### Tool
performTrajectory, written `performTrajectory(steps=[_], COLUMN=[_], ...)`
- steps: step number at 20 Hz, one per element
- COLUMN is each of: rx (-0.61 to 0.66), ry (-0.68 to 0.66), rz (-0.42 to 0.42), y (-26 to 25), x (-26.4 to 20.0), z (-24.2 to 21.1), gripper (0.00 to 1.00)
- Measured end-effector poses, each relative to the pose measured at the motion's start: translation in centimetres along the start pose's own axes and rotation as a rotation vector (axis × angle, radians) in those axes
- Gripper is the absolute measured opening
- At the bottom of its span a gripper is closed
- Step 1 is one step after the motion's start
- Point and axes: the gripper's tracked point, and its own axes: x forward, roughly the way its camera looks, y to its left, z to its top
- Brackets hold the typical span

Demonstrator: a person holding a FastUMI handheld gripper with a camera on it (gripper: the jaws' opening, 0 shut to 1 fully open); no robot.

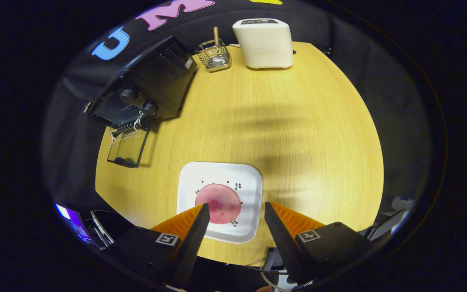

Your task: Open the toaster oven, put the food inside, and close the toaster oven door.

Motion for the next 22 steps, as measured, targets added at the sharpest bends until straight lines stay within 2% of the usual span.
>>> performTrajectory(steps=[2,4,6,10,11,12,13,17,22], rx=[0.012,0.03,0.077,0.06,0.059,0.089,0.11,0.168,0.264], ry=[0.037,0.071,0.113,0.149,0.139,0.14,0.149,0.148,0.104], rz=[-0.013,-0.002,0.003,0.005,-0.019,-0.019,-0.008,0.077,0.23], y=[-1.3,-1.7,-1.8,-1.8,-2.4,-3.0,-3.6,-3.1,-2.1], x=[1.1,2.3,2.9,3.6,3.4,1.0,3.2,3.7,3.4], z=[-0.4,-1.1,-1.5,-2.4,-2.2,-1.1,-1.8,-2.4,-2.6], gripper=[0.77,0.73,0.5,0.51,0.51,0.33,0.15,0.05,0.05])
